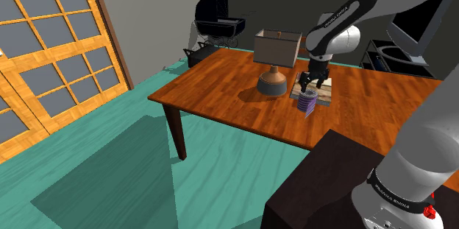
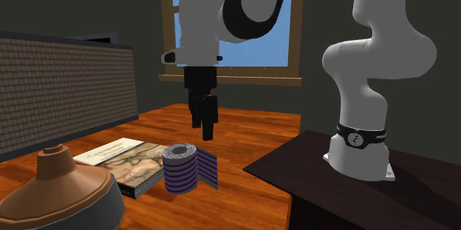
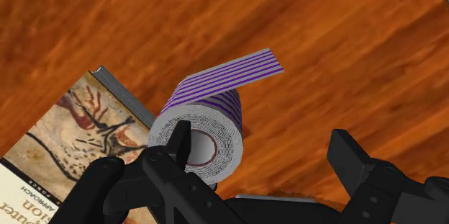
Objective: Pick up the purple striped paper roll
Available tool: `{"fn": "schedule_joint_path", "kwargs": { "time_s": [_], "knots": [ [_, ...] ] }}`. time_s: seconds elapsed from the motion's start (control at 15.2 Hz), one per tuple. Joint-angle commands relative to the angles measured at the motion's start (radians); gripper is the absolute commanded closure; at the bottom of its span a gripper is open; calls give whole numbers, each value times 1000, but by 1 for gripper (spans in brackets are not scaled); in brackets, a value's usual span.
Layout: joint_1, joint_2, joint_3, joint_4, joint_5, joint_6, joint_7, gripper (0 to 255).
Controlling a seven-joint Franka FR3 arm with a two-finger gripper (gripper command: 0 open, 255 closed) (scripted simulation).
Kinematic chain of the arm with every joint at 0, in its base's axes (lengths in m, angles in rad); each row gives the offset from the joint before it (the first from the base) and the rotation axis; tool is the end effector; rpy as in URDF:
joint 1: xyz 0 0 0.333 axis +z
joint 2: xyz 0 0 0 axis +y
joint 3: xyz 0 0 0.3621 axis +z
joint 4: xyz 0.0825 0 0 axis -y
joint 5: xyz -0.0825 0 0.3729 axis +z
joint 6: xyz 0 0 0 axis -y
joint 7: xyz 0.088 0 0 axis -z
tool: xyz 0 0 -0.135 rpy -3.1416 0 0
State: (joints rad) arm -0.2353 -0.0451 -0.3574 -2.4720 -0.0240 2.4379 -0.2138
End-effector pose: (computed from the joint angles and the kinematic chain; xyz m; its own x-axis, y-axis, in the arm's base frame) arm 0.3832 -0.2585 0.3355 0.9357 -0.3526 0.0081 -0.3527 -0.9358 0.0017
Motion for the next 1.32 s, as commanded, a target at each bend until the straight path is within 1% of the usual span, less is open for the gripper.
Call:
{"fn": "schedule_joint_path", "kwargs": {
  "time_s": [0.0,0.2,0.73,0.86,0.92,1.25],
  "knots": [
    [-12,71,-16,29,27,33,-32,0],
    [-39,181,-31,79,81,77,-89,0],
    [-62,292,-3,82,158,176,-144,0],
    [-63,292,-2,81,158,176,-144,0],
    [-63,293,-2,83,158,175,-144,255],
    [-63,293,-2,84,158,175,-144,255]
  ]
}}
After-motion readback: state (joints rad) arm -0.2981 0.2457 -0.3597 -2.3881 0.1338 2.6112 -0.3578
